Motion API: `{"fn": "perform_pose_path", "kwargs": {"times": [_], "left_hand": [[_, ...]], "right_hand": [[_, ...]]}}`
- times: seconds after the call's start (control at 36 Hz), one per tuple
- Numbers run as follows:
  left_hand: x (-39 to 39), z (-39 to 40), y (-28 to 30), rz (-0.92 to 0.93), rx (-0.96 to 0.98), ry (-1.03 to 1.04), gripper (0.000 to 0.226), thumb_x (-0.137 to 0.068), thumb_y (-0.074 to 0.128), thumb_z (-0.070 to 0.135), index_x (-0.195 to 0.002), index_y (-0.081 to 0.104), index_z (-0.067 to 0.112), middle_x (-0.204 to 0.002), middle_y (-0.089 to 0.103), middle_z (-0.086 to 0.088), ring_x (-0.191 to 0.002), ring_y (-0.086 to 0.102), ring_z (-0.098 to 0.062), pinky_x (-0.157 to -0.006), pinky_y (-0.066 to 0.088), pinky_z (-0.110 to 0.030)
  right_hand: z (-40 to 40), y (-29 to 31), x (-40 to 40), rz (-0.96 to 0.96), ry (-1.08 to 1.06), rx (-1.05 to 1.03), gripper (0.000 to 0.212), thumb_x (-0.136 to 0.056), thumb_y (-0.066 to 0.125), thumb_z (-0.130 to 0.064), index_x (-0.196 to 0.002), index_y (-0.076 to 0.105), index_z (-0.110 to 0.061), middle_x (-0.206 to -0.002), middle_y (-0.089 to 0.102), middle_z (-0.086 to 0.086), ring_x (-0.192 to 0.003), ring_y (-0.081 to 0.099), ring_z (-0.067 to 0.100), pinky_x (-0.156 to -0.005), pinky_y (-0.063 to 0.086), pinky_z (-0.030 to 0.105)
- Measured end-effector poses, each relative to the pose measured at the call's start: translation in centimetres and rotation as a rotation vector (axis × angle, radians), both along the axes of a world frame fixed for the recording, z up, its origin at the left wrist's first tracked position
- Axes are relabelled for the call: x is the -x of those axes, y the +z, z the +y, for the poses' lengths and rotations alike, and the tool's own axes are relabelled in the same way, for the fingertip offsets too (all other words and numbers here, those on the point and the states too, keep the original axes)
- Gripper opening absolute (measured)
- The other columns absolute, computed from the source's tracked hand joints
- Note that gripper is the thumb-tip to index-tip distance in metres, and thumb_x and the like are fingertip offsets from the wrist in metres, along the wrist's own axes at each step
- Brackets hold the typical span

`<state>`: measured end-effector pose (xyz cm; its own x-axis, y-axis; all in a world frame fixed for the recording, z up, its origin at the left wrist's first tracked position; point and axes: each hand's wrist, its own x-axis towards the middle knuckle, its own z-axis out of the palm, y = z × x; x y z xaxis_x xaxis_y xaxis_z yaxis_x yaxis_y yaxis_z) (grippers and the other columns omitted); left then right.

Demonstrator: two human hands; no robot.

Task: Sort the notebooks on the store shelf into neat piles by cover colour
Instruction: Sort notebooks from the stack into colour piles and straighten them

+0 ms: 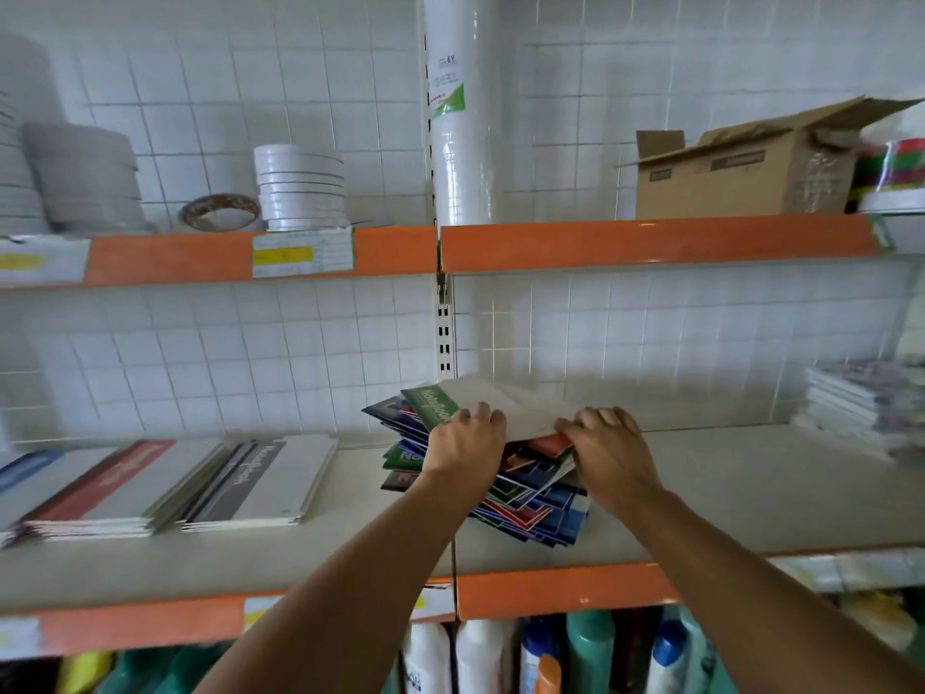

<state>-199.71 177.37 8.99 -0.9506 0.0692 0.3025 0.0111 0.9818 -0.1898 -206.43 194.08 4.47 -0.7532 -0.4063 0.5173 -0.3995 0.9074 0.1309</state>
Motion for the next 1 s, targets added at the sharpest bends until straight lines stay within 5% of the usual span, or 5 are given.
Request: {"fn": "perform_pose_path", "kwargs": {"times": [0.17, 0.33, 0.53, 0.78, 1.0], "left_hand": [[-0.4, -0.7, -0.4, 0.015, 0.007, 0.045, 0.041, -0.094, 0.051, 0.007, -0.134, 0.043, 0.012, -0.13, 0.035, -0.01, -0.12, 0.045, -0.027, -0.081, 0.053, -0.038], [-1.0, -1.1, -0.6, 0.045, -0.038, 0.04, 0.041, -0.091, 0.056, 0.005, -0.13, 0.045, 0.013, -0.125, 0.045, -0.008, -0.116, 0.051, -0.025, -0.085, 0.054, -0.04], [-2.6, -2.1, -0.7, 0.067, -0.085, 0.051, 0.045, -0.094, 0.043, 0.002, -0.136, 0.038, 0.018, -0.125, 0.053, -0.006, -0.113, 0.055, -0.027, -0.085, 0.052, -0.038], [-7.2, -3.0, -0.9, 0.124, -0.118, 0.078, 0.059, -0.094, 0.037, 0.001, -0.148, 0.026, 0.024, -0.147, 0.038, 0.0, -0.128, 0.045, -0.023, -0.095, 0.047, -0.037], [-11.7, -5.3, -1.7, 0.149, -0.144, 0.152, 0.059, -0.099, 0.029, 0.005, -0.151, 0.019, 0.029, -0.158, 0.022, 0.003, -0.142, 0.027, -0.019, -0.106, 0.036, -0.033]], "right_hand": [[0.2, 0.4, -0.9, 0.159, 0.128, -0.007, 0.051, -0.039, 0.085, 0.006, -0.083, 0.071, -0.017, -0.083, 0.065, -0.003, -0.08, 0.063, 0.02, -0.083, 0.054, 0.036], [0.2, 1.4, -2.5, 0.01, 0.199, -0.051, 0.053, -0.08, 0.052, 0.013, -0.127, 0.049, -0.009, -0.136, 0.05, 0.004, -0.124, 0.048, 0.02, -0.101, 0.04, 0.028], [1.3, 2.6, -4.4, -0.068, 0.221, -0.261, 0.076, -0.086, 0.047, 0.009, -0.15, 0.018, -0.02, -0.146, 0.038, 0.006, -0.123, 0.045, 0.023, -0.094, 0.043, 0.033], [1.1, 3.0, -6.9, -0.065, 0.27, -0.286, 0.079, -0.092, 0.039, 0.007, -0.153, -0.003, -0.021, -0.159, 0.015, 0.006, -0.144, 0.017, 0.022, -0.115, 0.023, 0.034], [-0.5, 3.7, -10.0, -0.125, 0.331, -0.233, 0.092, -0.086, 0.038, 0.016, -0.152, -0.008, -0.028, -0.161, 0.002, 0.006, -0.142, 0.027, 0.022, -0.108, 0.039, 0.035]]}}
